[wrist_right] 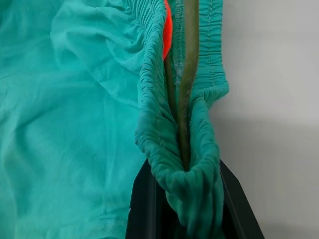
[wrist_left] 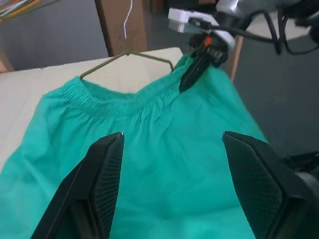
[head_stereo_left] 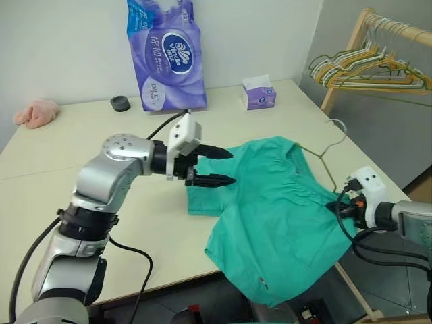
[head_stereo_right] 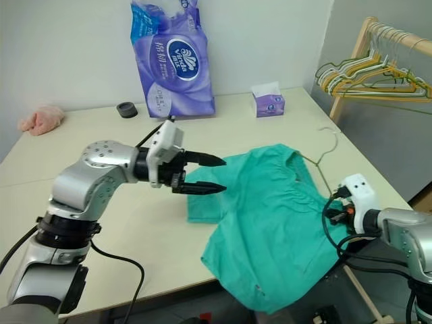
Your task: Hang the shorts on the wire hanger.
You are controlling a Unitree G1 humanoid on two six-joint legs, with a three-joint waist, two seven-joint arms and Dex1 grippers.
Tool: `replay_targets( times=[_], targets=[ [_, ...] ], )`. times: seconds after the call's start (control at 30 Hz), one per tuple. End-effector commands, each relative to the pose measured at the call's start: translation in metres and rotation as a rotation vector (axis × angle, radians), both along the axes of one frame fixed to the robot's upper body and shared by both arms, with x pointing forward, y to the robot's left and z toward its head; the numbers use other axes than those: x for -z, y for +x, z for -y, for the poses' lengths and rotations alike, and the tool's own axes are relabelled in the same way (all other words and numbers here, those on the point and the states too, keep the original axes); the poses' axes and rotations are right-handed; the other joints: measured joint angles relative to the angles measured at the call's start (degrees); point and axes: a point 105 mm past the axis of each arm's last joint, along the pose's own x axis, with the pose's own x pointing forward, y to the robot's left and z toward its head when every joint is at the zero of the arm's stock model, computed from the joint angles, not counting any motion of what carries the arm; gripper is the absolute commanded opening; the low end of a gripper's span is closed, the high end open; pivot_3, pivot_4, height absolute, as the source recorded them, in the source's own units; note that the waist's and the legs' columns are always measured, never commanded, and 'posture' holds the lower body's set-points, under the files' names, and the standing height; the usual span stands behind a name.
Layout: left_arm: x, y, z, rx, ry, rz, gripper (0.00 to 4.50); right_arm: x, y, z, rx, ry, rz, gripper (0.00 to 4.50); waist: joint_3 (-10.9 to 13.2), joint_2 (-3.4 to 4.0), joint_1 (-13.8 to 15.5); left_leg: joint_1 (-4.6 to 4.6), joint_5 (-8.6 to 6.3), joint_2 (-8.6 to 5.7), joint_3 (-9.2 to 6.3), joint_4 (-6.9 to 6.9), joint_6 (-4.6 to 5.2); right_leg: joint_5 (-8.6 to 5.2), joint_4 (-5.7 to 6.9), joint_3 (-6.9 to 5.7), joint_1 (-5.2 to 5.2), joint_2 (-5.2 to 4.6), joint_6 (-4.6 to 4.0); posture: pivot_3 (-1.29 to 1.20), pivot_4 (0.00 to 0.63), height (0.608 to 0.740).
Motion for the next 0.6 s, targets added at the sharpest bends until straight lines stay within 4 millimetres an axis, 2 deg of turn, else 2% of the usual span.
replay_targets(
  times=[0.03, 0.17, 0.23, 0.37, 0.6],
  targets=[
    [-0.017, 0.013, 0.025, -0.038, -0.017, 0.157, 3.32, -0.032, -0.001, 0.040, 0.171, -0.031, 0.063, 0.00, 0.01, 0.02, 0.25, -0.03, 0.00, 0.00, -0.01, 0.01, 0.00, 0.00, -0.01, -0.01, 0.00, -0.08, 0.01, -0.37, 0.087, 0.740],
    [-0.035, 0.020, 0.060, -0.052, -0.085, 0.232, 3.32, -0.048, -0.012, 0.083, 0.375, -0.018, 0.055, 0.00, 0.02, 0.02, 0.27, -0.13, -0.01, -0.04, 0.03, 0.01, 0.01, 0.03, -0.18, 0.01, 0.00, -0.15, 0.06, -0.38, 0.094, 0.740],
    [-0.044, 0.021, 0.078, -0.051, -0.126, 0.260, 3.32, -0.055, -0.016, 0.099, 0.452, -0.016, 0.059, 0.00, 0.02, 0.02, 0.12, -0.15, -0.02, -0.05, 0.04, -0.01, 0.03, 0.03, -0.26, 0.02, 0.01, -0.15, 0.07, -0.38, 0.095, 0.740],
    [-0.056, 0.013, 0.108, 0.000, -0.175, 0.316, 3.32, -0.081, -0.010, 0.120, 0.558, -0.039, 0.135, 0.00, 0.04, 0.15, -0.84, -0.16, -0.02, -0.10, 0.24, -0.10, 0.04, 0.05, -0.30, 0.25, 0.02, -0.09, 0.11, -0.39, 0.096, 0.740],
    [-0.080, 0.011, 0.142, 0.046, -0.260, 0.336, 3.32, -0.120, 0.004, 0.146, 0.713, -0.022, 0.253, 0.00, 0.23, 0.52, -2.41, -0.02, -0.11, -0.17, 0.55, -0.24, 0.20, 0.04, -0.39, 0.68, 0.02, 0.18, 0.12, -0.39, 0.100, 0.740]
  ],
)
